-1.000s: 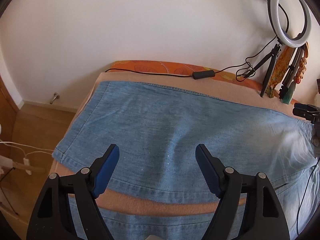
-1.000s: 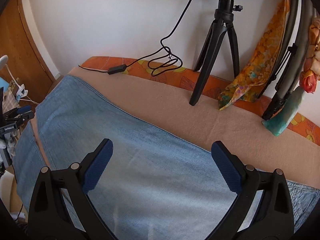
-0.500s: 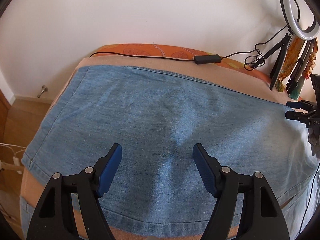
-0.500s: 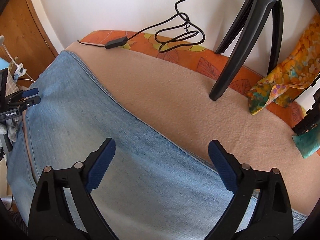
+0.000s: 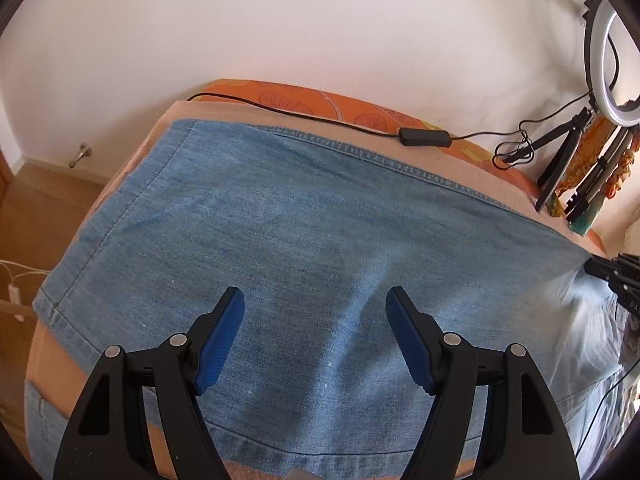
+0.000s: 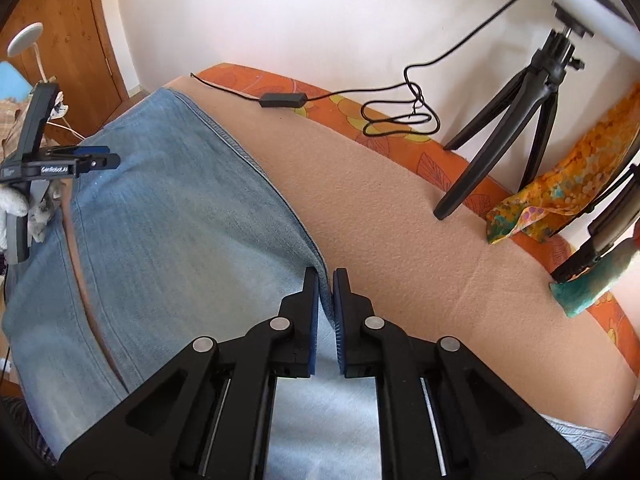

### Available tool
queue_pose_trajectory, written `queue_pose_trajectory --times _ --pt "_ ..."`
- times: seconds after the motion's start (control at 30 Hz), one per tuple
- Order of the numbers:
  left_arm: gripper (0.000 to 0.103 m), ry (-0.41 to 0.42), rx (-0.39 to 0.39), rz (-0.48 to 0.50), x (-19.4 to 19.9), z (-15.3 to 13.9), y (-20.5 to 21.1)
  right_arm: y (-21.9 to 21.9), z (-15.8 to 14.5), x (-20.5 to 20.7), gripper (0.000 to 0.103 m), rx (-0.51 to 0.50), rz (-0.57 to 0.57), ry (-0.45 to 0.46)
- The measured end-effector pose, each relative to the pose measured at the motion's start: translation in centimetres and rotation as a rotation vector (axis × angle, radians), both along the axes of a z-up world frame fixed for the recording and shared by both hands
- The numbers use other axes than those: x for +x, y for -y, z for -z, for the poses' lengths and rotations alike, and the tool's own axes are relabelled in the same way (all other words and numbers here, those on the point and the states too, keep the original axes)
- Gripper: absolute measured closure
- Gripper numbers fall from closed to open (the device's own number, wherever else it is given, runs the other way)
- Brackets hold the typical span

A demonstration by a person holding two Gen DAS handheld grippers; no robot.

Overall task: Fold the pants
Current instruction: 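Close the left gripper on the jeans while the right gripper keeps holding its edge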

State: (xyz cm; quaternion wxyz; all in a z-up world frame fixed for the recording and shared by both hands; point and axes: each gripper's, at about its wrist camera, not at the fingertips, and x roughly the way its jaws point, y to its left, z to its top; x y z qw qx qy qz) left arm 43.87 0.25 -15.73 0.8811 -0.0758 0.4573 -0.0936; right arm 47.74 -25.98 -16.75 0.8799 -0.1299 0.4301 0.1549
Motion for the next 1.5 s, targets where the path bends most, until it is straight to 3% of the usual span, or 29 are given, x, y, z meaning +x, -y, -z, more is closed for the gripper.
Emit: queue_pose_trajectory --times 0.13,0.27,0.53,0.73,0.87,0.97,1.0,1.03,1.13,1.5 --pt "0.03 0.031 -0.084 -0.038 0.7 -2.5 -0.8 -1.8 -2.0 -4.8 0.096 -0.042 -0.048 0.064" --pt "0.03 -0.026 -0.104 -0.021 2.7 -3.2 0.2 -3.7 -2.5 -9.2 0.096 -0.053 -0.112 0.074" --pt "0.029 -0.171 -0.038 -0.019 6.9 -1.1 4.8 -6.6 -0.8 -14.4 0.096 -0.061 -0.212 0.035" --pt "0.03 -0.237 0.101 -0.087 8.3 1.6 6.5 -7.6 -0.1 -16.3 0.096 -0.066 -0.267 0.026" --pt "0.035 -0.165 0.122 -0.13 7.5 1.9 5.8 -7.4 0.3 -16.8 0.096 -0.054 -0.274 0.02" --pt "0.069 -0.101 0.111 -0.149 6.7 1.7 4.6 -7.5 0.4 -16.9 0.096 -0.059 -0.273 0.024" --pt "0.089 -0.086 0.091 -0.156 6.6 1.6 4.1 -7.4 0.4 -16.8 0.096 -0.056 -0.27 0.023" --pt "0.094 -0.077 0.071 -0.168 6.4 1.6 3.5 -7.4 0.4 -16.7 0.096 -0.052 -0.264 0.023" --pt "0.098 -0.031 -0.002 -0.185 5.4 0.8 2.0 -7.3 -0.1 -16.6 0.097 -0.057 -0.243 0.044" --pt "0.099 0.195 -0.079 -0.202 -1.6 -8.2 -3.2 -7.4 -5.3 -17.5 0.097 -0.058 -0.125 0.152"
